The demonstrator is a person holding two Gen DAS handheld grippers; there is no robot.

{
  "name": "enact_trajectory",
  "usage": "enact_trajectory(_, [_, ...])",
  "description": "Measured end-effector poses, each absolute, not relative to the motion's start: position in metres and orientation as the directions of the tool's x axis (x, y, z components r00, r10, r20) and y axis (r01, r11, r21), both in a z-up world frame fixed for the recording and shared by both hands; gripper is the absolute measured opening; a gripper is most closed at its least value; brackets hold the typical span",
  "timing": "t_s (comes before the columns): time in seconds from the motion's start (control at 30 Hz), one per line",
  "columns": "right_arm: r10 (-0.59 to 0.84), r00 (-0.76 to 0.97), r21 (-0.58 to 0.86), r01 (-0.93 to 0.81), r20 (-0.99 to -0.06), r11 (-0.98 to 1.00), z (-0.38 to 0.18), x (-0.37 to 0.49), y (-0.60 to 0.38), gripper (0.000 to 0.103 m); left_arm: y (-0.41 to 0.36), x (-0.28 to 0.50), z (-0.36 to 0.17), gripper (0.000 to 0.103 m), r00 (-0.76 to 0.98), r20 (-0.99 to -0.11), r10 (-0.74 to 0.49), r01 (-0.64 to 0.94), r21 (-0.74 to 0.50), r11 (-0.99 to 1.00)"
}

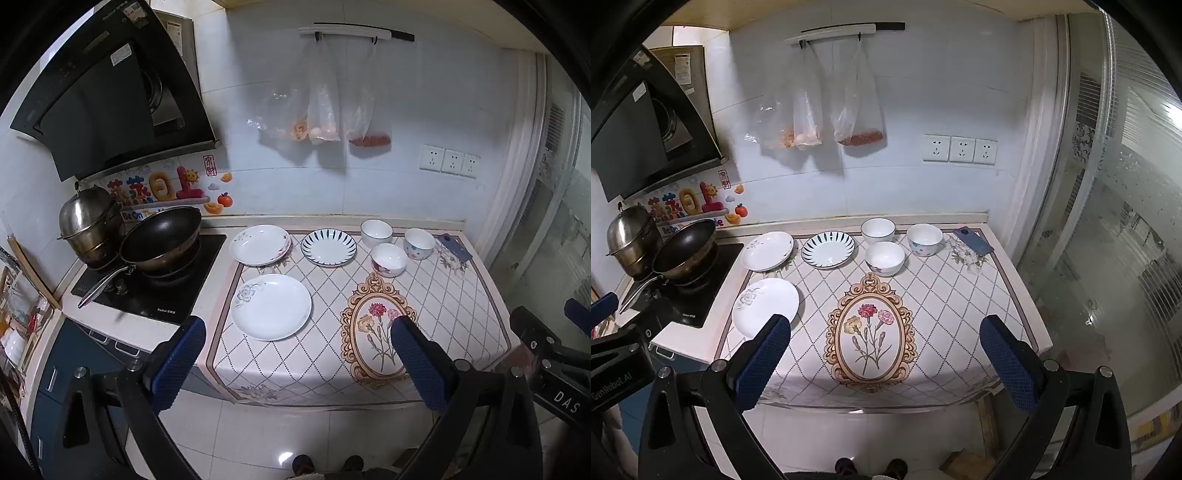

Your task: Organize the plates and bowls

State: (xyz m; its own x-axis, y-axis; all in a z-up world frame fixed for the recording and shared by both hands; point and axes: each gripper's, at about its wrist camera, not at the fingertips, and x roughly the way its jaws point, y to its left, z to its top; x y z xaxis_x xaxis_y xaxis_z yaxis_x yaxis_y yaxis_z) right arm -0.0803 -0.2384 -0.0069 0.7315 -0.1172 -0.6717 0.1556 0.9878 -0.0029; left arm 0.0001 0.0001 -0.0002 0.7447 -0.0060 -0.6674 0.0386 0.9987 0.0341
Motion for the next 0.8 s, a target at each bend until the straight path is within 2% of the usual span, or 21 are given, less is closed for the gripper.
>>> enact_trajectory(0.8, [-0.117, 0.732, 0.001, 0.158, -0.671, 0.987, -0.0107, -0.0734, -0.2412, 0.103, -0.0039, 0.0027, -0.0050, 0.103, 0.739, -0.673, -0.008, 0.048, 0.041, 0.998])
